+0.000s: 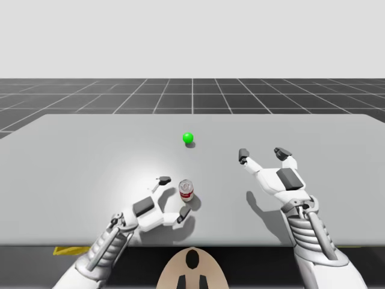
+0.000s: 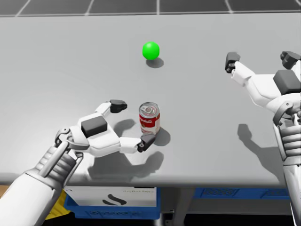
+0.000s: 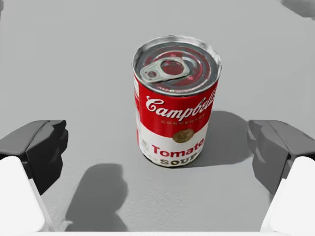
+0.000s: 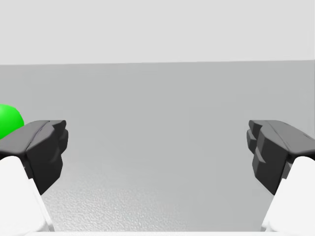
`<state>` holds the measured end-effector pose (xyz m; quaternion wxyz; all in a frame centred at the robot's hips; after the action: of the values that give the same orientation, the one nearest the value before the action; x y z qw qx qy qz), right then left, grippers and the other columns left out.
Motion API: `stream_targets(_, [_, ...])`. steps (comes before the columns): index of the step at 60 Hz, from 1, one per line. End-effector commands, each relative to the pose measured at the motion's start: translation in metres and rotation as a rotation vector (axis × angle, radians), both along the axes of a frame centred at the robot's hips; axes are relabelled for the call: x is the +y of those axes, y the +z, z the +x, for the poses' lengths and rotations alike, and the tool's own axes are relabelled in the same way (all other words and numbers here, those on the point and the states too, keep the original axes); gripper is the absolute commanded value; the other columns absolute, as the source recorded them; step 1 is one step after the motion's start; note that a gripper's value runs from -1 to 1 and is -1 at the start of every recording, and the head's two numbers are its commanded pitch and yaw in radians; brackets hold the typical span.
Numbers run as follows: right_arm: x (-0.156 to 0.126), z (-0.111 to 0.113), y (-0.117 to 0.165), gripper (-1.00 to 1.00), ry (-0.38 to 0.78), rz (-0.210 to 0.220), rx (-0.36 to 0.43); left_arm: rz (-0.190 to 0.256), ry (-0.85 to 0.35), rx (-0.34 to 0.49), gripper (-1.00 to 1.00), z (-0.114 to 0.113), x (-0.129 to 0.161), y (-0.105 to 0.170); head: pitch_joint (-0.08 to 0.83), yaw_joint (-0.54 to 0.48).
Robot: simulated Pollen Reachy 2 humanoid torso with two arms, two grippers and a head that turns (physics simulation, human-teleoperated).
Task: Watch the red light. When it turns green, pick up the object.
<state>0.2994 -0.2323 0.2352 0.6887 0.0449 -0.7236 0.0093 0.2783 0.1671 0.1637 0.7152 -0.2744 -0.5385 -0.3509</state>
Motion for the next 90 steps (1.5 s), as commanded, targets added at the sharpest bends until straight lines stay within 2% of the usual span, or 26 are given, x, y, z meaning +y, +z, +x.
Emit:
stream_targets(1, [0.002,-0.001,0.0,-1.0,0.002,0.013,-0.001,-0.014,-0.028,0.023,-1.0,0.008,-0.022,-0.003,0.716,0.03])
stream_targets(8, [0.002,-0.002,0.002,-1.0,0.003,0.017,-0.004,-0.037,-0.027,0.025,-1.0,0.015,-0.035,-0.002,0.715,0.02])
stream_targets(20, [0.001,-0.004,0.004,-1.0,0.005,0.022,-0.011,-0.05,-0.028,0.037,-1.0,0.024,-0.051,-0.005,0.715,0.01])
stream_targets(30, [0.001,-0.005,0.006,-1.0,0.007,0.024,-0.015,-0.049,-0.016,0.057,-1.0,0.026,-0.049,-0.013,0.713,0.01])
stream_targets(32, [0.001,-0.005,0.006,-1.0,0.007,0.024,-0.015,-0.047,-0.015,0.059,-0.95,0.026,-0.048,-0.014,0.713,0.01])
stream_targets(34, [0.001,-0.005,0.006,-1.0,0.006,0.025,-0.015,-0.047,-0.018,0.063,-0.84,0.025,-0.046,-0.015,0.713,0.01])
stream_targets(35, [0.001,-0.005,0.006,-1.0,0.006,0.025,-0.015,-0.047,-0.019,0.063,-0.65,0.025,-0.046,-0.016,0.712,0.01])
stream_targets(36, [0.001,-0.005,0.006,-1.0,0.006,0.025,-0.015,-0.045,-0.024,0.063,0.24,0.024,-0.045,-0.017,0.711,0.01])
stream_targets(37, [0.001,-0.005,0.006,-1.0,0.006,0.025,-0.015,-0.042,-0.026,0.062,0.7,0.023,-0.045,-0.017,0.711,0.01])
stream_targets(38, [0.001,-0.005,0.006,-1.0,0.006,0.025,-0.015,-0.042,-0.026,0.062,0.7,0.023,-0.045,-0.017,0.711,0.01])
stream_targets(39, [0.001,-0.006,0.006,-1.0,0.006,0.026,-0.016,-0.04,-0.031,0.06,0.97,0.022,-0.045,-0.017,0.709,0.01])
stream_targets(48, [0.002,-0.006,0.006,-1.0,0.006,0.025,-0.016,-0.034,-0.05,0.052,1.0,0.02,-0.046,-0.018,0.697,0.01])
stream_targets(55, [0.002,-0.006,0.006,-1.0,0.006,0.025,-0.016,-0.028,-0.058,0.049,1.0,0.019,-0.046,-0.019,0.655,0.01])
stream_targets(59, [0.002,-0.005,0.006,-1.0,0.005,0.025,-0.016,-0.02,-0.054,0.048,1.0,0.019,-0.046,-0.02,0.611,0.01])
stream_targets(70, [0.002,-0.005,0.005,-1.0,0.006,0.025,-0.016,-0.013,-0.057,0.047,1.0,0.018,-0.046,-0.021,0.391,0.0])
stream_targets(74, [0.002,-0.006,0.005,-1.0,0.006,0.026,-0.016,-0.011,-0.057,0.045,1.0,0.018,-0.046,-0.021,0.342,-0.01])
stream_targets(84, [0.002,-0.005,0.004,-1.0,0.007,0.022,-0.015,-0.023,-0.052,0.033,1.0,0.017,-0.045,-0.015,0.286,0.0])
stream_targets(90, [0.002,-0.005,0.004,-1.0,0.008,0.019,-0.022,-0.044,-0.027,0.001,1.0,0.019,-0.041,0.004,0.277,0.01])
